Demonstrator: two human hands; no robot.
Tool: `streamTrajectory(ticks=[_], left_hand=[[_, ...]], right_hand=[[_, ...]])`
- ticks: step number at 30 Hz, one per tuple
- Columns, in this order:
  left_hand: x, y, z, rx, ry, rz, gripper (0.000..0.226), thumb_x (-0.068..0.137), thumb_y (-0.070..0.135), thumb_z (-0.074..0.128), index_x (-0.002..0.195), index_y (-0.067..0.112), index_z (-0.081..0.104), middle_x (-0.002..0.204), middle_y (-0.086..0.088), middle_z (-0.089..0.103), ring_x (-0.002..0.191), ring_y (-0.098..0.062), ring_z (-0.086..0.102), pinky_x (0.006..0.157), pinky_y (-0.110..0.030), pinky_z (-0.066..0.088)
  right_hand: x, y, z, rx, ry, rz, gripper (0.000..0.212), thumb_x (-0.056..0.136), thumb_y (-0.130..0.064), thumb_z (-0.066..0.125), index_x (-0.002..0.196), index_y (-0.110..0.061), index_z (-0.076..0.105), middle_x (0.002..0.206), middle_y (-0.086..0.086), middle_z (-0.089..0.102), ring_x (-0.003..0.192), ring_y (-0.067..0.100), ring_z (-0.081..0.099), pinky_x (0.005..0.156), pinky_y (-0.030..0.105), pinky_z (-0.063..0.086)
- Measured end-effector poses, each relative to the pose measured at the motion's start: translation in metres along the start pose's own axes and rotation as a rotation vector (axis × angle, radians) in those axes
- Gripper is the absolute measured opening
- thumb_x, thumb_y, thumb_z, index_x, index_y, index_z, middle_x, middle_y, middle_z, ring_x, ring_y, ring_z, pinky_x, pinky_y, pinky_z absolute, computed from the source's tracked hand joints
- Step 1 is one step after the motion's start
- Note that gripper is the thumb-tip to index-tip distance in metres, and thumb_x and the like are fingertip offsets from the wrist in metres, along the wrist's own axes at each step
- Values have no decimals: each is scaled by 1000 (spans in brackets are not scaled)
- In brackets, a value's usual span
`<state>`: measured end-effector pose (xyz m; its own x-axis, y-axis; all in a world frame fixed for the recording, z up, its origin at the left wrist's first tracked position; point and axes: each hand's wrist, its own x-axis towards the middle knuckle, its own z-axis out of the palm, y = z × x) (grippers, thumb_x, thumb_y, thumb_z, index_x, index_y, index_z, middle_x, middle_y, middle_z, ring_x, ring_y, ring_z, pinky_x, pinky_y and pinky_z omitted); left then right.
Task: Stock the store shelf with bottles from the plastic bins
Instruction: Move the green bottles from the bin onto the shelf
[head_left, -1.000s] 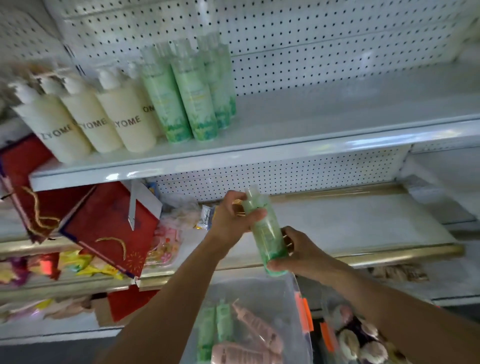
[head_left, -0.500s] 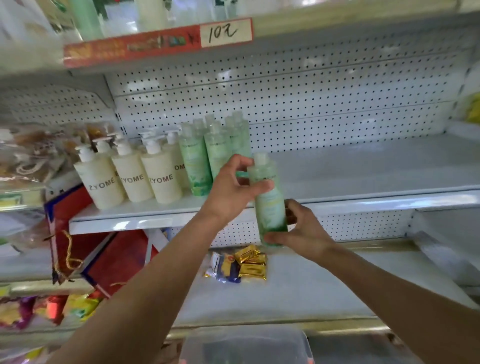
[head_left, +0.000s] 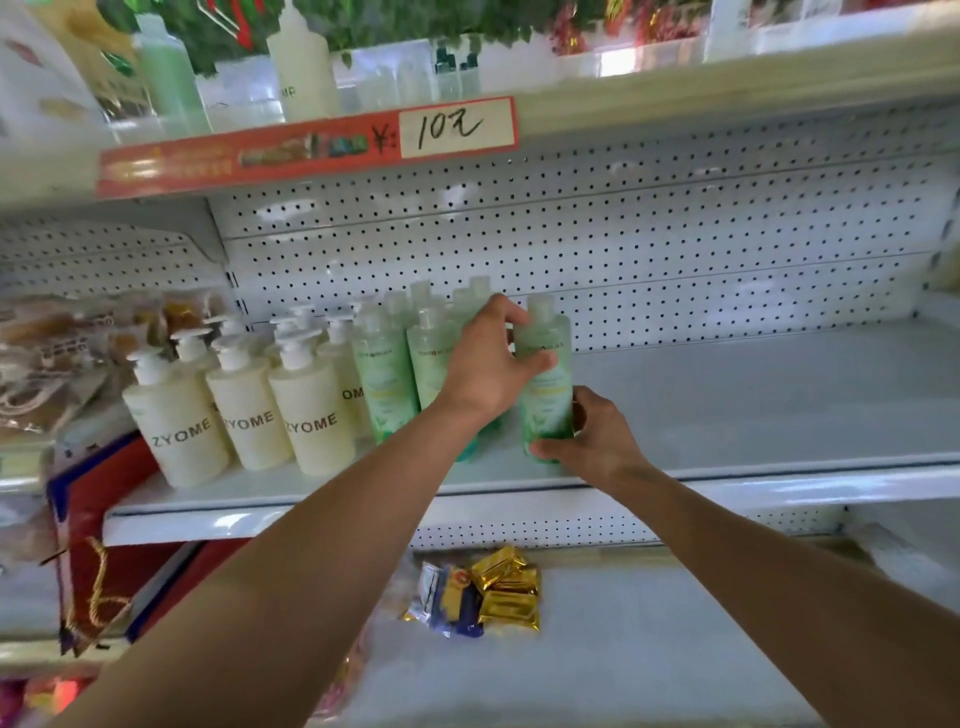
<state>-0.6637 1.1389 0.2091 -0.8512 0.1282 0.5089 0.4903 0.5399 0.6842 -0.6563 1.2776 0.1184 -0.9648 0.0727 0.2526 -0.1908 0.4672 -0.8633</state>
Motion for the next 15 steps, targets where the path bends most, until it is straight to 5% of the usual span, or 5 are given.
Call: streamTrajectory(ticks=[3, 7, 15], left_hand=[[17, -5, 9, 218, 18, 88, 43, 77, 25, 79, 110, 10, 56, 114, -1, 58, 104, -19, 58, 89, -35, 50], [40, -8, 15, 434, 25, 121, 44, 79, 31, 76, 111, 9, 54, 112, -4, 57, 98, -23, 58, 77, -29, 44], [78, -11, 27, 606, -31, 65, 43, 86, 26, 70, 115, 4, 48, 116, -12, 56, 103, -29, 58, 74, -29, 37]], right_hand=[[19, 7, 1, -24, 10, 0, 55, 64, -16, 84, 111, -17, 57, 94, -4, 66, 82, 9, 62, 68, 24, 51], [45, 12, 5, -71, 9, 15, 52, 64, -19, 82, 108, -19, 55, 95, -4, 65, 85, 13, 63, 75, 34, 56], [83, 18, 13, -73, 15, 60, 47, 63, -21, 81, 100, -22, 53, 87, -11, 61, 78, 6, 60, 65, 25, 50]])
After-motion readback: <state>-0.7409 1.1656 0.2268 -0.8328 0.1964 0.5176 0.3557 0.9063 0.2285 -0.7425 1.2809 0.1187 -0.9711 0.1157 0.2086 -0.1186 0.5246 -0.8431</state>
